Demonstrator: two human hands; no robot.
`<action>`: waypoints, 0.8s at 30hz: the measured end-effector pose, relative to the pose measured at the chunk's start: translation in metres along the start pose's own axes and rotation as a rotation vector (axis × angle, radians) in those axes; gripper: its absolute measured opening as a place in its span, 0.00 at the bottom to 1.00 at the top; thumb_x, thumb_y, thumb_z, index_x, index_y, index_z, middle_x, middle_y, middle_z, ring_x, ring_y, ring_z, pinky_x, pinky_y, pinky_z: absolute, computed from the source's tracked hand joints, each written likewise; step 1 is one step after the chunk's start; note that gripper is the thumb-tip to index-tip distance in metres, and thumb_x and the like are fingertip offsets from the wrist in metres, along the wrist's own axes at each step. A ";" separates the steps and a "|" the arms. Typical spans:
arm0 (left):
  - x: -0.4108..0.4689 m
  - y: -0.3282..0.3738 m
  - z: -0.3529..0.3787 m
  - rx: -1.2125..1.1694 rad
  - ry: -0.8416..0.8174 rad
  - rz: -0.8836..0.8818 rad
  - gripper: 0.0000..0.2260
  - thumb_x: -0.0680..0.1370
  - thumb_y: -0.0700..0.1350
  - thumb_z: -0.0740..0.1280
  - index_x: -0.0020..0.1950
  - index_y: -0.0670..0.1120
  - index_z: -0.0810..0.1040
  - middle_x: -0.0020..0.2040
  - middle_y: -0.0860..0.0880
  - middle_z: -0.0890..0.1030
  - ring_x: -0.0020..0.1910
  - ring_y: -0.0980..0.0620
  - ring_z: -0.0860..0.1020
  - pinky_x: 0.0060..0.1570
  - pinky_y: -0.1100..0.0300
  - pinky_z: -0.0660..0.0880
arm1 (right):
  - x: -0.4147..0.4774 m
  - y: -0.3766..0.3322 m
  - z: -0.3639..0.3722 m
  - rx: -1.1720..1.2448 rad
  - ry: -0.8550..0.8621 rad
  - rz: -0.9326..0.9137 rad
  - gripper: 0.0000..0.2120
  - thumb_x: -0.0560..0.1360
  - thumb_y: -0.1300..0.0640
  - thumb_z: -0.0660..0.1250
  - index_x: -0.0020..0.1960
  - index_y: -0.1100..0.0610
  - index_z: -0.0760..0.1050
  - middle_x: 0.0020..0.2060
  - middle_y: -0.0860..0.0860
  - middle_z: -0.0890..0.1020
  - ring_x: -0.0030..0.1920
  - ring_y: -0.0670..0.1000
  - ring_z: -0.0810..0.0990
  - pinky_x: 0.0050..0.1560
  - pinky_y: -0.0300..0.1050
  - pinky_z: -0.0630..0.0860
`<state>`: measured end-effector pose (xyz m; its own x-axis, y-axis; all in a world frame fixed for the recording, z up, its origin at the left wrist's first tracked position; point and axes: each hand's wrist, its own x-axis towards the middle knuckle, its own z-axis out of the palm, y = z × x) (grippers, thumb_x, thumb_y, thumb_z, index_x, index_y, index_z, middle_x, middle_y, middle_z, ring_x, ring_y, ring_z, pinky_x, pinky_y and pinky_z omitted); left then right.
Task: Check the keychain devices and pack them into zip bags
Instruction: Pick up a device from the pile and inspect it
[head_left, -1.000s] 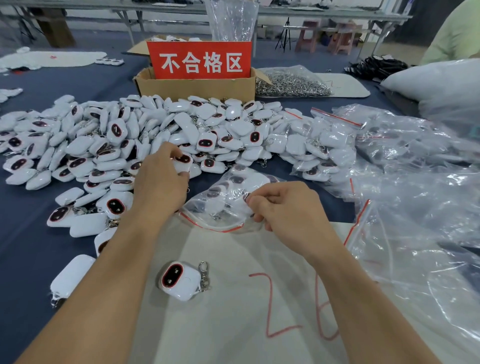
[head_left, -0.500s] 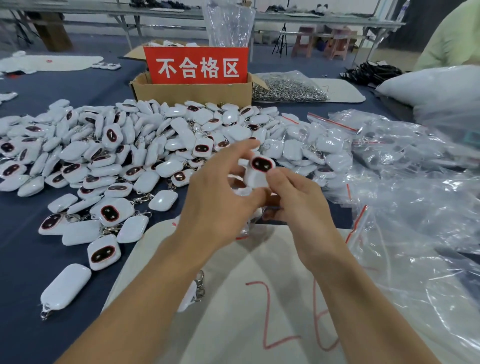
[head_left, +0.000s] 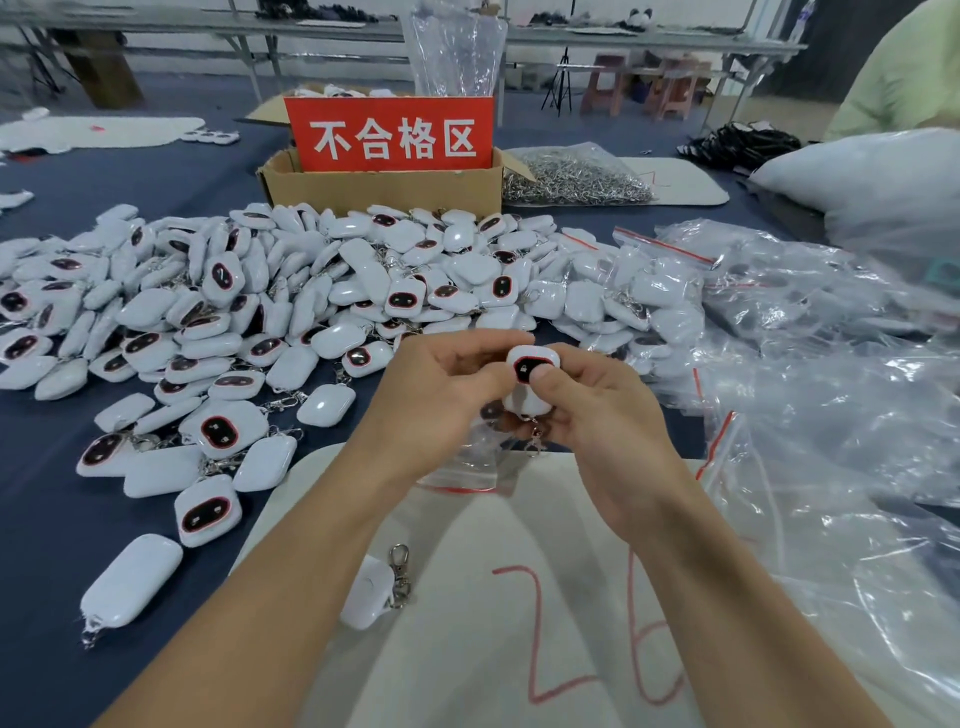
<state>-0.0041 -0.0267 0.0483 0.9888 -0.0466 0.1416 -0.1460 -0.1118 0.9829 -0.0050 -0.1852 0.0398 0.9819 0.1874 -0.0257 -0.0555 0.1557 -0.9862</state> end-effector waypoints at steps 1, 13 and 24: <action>-0.001 0.000 0.000 -0.014 -0.018 -0.006 0.14 0.79 0.34 0.69 0.54 0.51 0.89 0.47 0.45 0.88 0.49 0.44 0.86 0.45 0.58 0.83 | 0.000 0.000 0.000 -0.011 0.007 -0.006 0.10 0.84 0.63 0.64 0.53 0.60 0.84 0.43 0.58 0.87 0.42 0.53 0.87 0.43 0.44 0.83; 0.000 -0.003 0.001 0.057 0.106 -0.013 0.10 0.72 0.41 0.76 0.48 0.55 0.90 0.40 0.53 0.88 0.42 0.56 0.87 0.43 0.64 0.81 | -0.002 0.001 0.000 -0.073 -0.074 0.009 0.12 0.82 0.67 0.62 0.54 0.61 0.84 0.48 0.67 0.84 0.44 0.57 0.83 0.55 0.65 0.79; -0.002 0.000 -0.005 0.060 0.029 0.009 0.10 0.69 0.48 0.75 0.49 0.57 0.89 0.43 0.54 0.88 0.45 0.56 0.87 0.47 0.67 0.80 | -0.002 0.003 0.001 -0.143 -0.061 -0.055 0.15 0.76 0.74 0.65 0.51 0.58 0.83 0.37 0.56 0.85 0.33 0.48 0.79 0.35 0.39 0.74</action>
<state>-0.0061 -0.0221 0.0488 0.9877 -0.0194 0.1550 -0.1561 -0.1706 0.9729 -0.0071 -0.1838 0.0375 0.9697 0.2418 0.0344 0.0284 0.0285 -0.9992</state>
